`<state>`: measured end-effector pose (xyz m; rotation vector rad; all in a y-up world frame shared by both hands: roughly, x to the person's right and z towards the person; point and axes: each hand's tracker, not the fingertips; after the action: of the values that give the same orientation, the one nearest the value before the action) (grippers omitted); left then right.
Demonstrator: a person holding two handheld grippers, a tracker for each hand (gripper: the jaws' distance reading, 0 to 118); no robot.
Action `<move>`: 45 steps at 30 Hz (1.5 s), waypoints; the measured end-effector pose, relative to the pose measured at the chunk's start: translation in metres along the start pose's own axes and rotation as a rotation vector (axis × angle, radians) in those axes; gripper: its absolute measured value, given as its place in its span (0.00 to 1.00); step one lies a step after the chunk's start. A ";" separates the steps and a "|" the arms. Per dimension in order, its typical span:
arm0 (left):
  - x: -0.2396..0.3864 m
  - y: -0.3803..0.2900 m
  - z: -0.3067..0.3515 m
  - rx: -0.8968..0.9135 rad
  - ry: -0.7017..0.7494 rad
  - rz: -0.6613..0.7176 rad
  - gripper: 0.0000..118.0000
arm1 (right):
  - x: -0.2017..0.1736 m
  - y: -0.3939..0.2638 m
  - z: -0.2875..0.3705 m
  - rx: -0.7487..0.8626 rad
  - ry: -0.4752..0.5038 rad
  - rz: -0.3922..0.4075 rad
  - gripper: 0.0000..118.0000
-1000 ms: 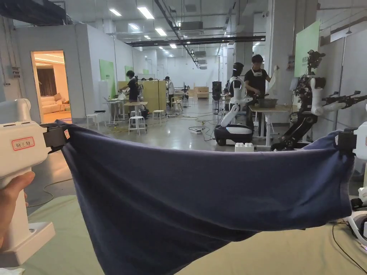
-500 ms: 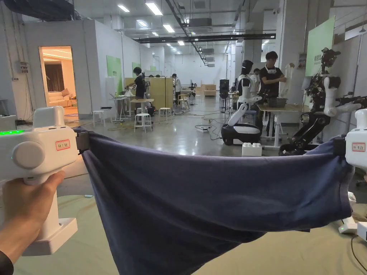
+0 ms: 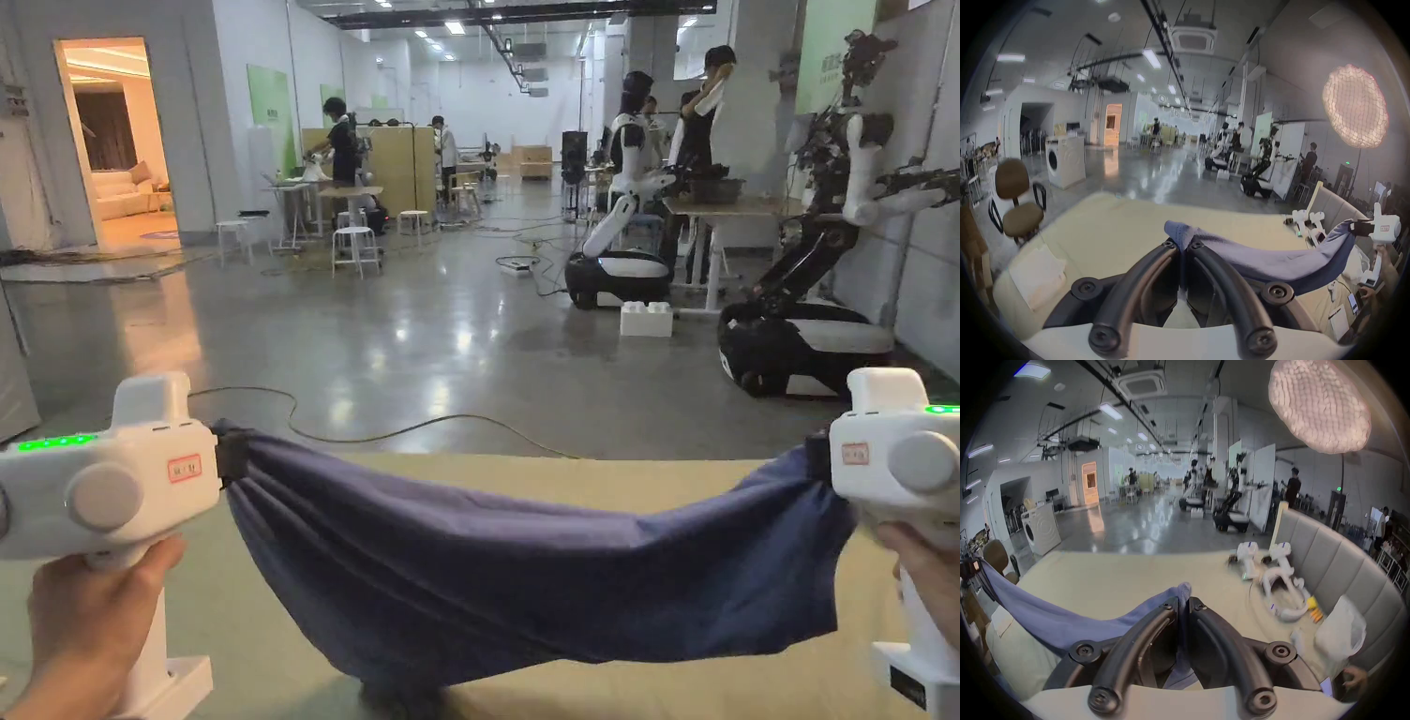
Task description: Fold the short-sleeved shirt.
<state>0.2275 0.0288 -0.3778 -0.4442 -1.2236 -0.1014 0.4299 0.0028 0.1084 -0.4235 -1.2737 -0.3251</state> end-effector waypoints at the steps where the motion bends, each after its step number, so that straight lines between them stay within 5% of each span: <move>1: -0.003 -0.023 -0.005 -0.029 0.001 0.028 0.05 | 0.000 -0.024 -0.008 -0.018 0.016 -0.026 0.07; 7: -0.025 -0.170 0.011 -0.190 -0.043 0.068 0.05 | 0.007 -0.187 -0.024 -0.239 0.067 -0.010 0.07; 15: -0.066 -0.272 0.135 -0.274 -0.064 0.139 0.05 | 0.052 -0.309 0.091 -0.270 0.099 -0.182 0.07; 19: -0.078 -0.304 0.195 -0.271 -0.052 0.169 0.05 | 0.065 -0.340 0.149 -0.290 0.075 -0.191 0.07; 28: -0.081 -0.343 0.218 -0.364 -0.012 0.137 0.05 | 0.051 -0.374 0.203 -0.359 0.103 -0.045 0.09; 29: -0.079 -0.342 0.218 -0.362 -0.007 0.131 0.09 | 0.050 -0.375 0.202 -0.365 0.099 -0.036 0.17; 31: -0.079 -0.336 0.216 -0.350 0.002 0.124 0.44 | 0.050 -0.379 0.203 -0.369 0.079 -0.034 0.61; 33: -0.080 -0.328 0.213 -0.340 0.008 0.129 0.83 | 0.055 -0.378 0.205 -0.386 0.098 -0.074 0.71; 39: -0.062 -0.279 0.237 -0.162 0.029 0.040 0.87 | 0.059 -0.354 0.243 -0.244 0.039 -0.072 0.71; 45: -0.008 -0.224 0.294 0.108 -0.016 -0.110 0.86 | 0.041 -0.305 0.309 0.056 0.101 -0.068 0.71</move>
<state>-0.1050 -0.0641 -0.2450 -0.2839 -1.2630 -0.1253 0.0392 -0.1176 0.2584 -0.3126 -1.1975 -0.3635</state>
